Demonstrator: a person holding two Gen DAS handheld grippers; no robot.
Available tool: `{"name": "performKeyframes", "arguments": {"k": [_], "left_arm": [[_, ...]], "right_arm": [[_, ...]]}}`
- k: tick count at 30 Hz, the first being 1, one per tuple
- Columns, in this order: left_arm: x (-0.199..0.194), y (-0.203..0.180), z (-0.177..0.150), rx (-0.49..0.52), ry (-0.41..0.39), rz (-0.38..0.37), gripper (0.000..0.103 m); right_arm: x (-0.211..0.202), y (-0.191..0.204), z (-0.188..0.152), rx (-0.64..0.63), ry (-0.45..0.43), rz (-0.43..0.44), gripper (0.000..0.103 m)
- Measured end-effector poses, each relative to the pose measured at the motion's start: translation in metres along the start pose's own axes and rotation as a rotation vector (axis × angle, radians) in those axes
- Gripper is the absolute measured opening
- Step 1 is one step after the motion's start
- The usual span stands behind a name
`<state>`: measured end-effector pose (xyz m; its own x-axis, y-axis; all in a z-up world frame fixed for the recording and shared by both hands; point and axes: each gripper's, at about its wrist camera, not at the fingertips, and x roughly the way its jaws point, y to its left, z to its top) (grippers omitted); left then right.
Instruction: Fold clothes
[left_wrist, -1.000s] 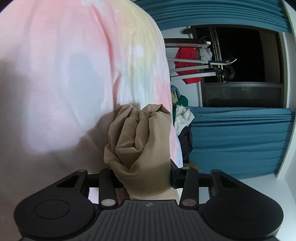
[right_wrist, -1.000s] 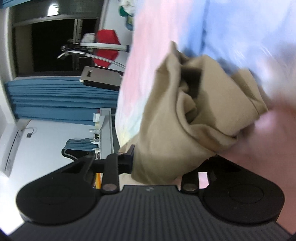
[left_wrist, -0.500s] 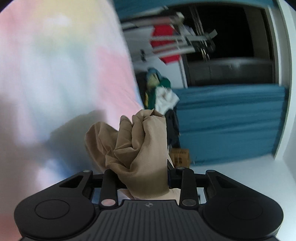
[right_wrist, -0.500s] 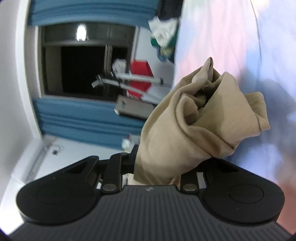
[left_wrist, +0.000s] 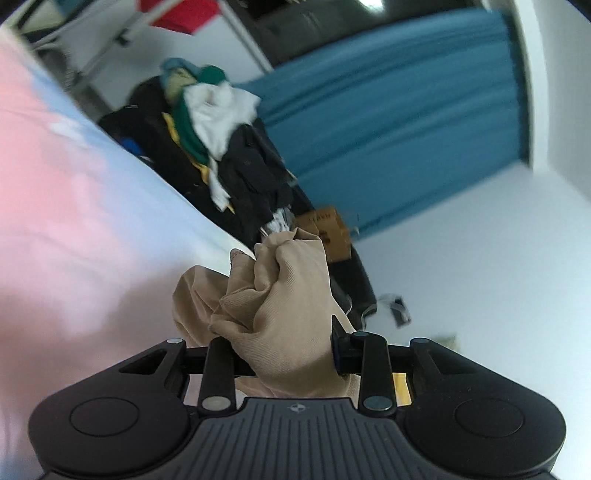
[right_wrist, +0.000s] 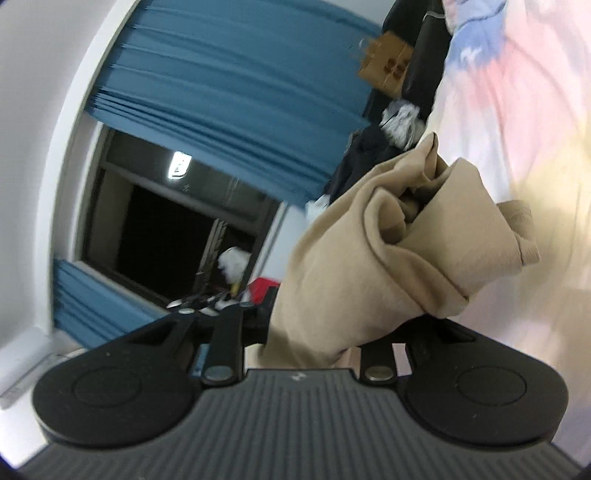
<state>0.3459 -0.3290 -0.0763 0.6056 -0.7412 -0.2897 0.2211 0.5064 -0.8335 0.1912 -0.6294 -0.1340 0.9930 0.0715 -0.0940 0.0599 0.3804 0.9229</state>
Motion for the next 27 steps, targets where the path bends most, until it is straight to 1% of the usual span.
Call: {"name": "performKeyframes", "arguments": {"k": [2, 4, 7, 10, 12, 13, 14, 15, 17, 19, 21, 22, 23, 24, 27], "left_arm": [[0.019, 0.011, -0.013, 0.033, 0.033, 0.017, 0.034], [0.029, 0.031, -0.028, 0.036, 0.092, 0.056, 0.033], [0.026, 0.06, -0.046, 0.024, 0.151, 0.091, 0.033], [0.014, 0.082, -0.058, 0.012, 0.206, 0.107, 0.033], [0.012, 0.097, -0.056, 0.008, 0.232, 0.113, 0.033], [0.014, 0.101, -0.057, 0.033, 0.245, 0.129, 0.034], [0.016, 0.105, -0.057, 0.059, 0.259, 0.144, 0.036], [0.017, 0.109, -0.058, 0.083, 0.272, 0.159, 0.041], [0.023, 0.115, -0.059, 0.112, 0.276, 0.187, 0.044], [0.019, 0.109, -0.061, 0.138, 0.279, 0.21, 0.048], [0.015, 0.102, -0.062, 0.165, 0.282, 0.232, 0.058], [0.01, 0.094, -0.061, 0.182, 0.285, 0.237, 0.06], [0.009, 0.085, -0.055, 0.205, 0.287, 0.245, 0.066], [-0.001, 0.076, -0.056, 0.234, 0.283, 0.259, 0.073], [-0.029, 0.047, -0.058, 0.321, 0.268, 0.3, 0.084]], "right_arm": [[0.009, -0.02, 0.002, -0.015, 0.006, -0.046, 0.03], [0.02, -0.037, -0.001, -0.03, 0.03, -0.101, 0.03], [0.025, -0.064, -0.015, -0.033, 0.089, -0.174, 0.03], [0.02, -0.088, -0.037, 0.022, 0.134, -0.208, 0.03], [0.01, -0.099, -0.052, 0.046, 0.152, -0.223, 0.03], [0.005, -0.104, -0.06, 0.059, 0.161, -0.231, 0.03], [0.001, -0.109, -0.067, 0.069, 0.167, -0.241, 0.03], [-0.001, -0.114, -0.076, 0.077, 0.168, -0.256, 0.03], [-0.004, -0.121, -0.088, 0.095, 0.173, -0.286, 0.03], [-0.003, -0.119, -0.091, 0.107, 0.185, -0.308, 0.032], [-0.001, -0.114, -0.088, 0.123, 0.204, -0.332, 0.035], [-0.003, -0.11, -0.086, 0.138, 0.218, -0.352, 0.036], [-0.007, -0.104, -0.084, 0.136, 0.229, -0.371, 0.038], [-0.012, -0.097, -0.082, 0.134, 0.24, -0.391, 0.038], [-0.032, -0.075, -0.082, 0.076, 0.249, -0.448, 0.041]]}}
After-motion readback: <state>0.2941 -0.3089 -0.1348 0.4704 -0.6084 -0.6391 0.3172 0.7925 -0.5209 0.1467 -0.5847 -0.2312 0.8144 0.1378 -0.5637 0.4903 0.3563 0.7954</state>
